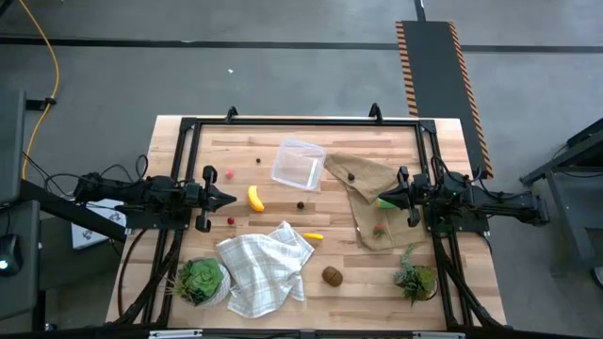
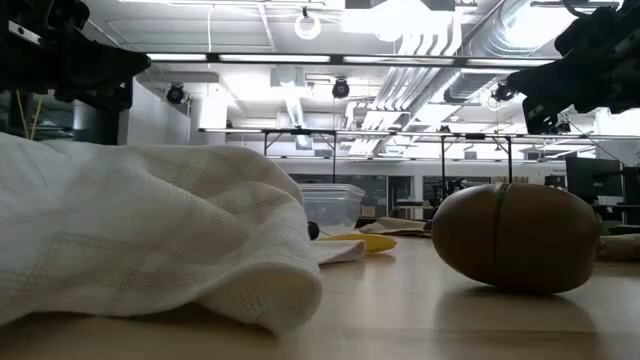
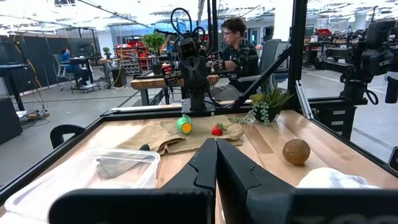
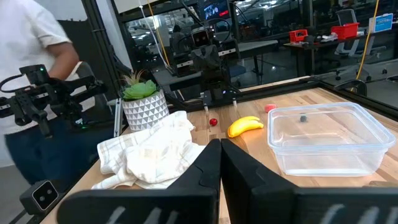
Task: Pick and placing Produce into tupperware
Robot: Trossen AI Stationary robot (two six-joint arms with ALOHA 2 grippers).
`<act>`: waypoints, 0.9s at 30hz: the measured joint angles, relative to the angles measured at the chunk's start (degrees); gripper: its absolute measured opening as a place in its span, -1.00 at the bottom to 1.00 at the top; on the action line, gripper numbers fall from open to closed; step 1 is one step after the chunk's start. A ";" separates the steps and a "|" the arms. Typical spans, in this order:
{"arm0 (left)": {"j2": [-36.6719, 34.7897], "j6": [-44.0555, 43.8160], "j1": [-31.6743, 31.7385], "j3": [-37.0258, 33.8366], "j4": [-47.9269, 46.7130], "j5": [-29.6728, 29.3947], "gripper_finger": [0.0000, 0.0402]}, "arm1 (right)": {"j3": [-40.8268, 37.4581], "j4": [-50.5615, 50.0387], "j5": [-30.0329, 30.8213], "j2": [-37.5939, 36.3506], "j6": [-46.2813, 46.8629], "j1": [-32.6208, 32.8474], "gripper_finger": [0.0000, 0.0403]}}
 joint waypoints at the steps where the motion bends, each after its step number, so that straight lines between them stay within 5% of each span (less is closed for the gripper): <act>1: 0.00 0.01 -0.01 0.01 -0.01 0.00 -1.00 | 0.02 0.02 -0.01 -0.01 0.00 -0.02 -1.00; 22: 0.01 -0.32 -0.01 0.00 0.49 0.07 -1.00 | 0.01 0.02 -0.01 0.01 0.00 0.00 -1.00; 27: 0.02 -15.43 -0.02 0.02 0.55 1.49 -1.00 | 0.01 0.01 0.01 0.00 0.00 -0.01 -1.00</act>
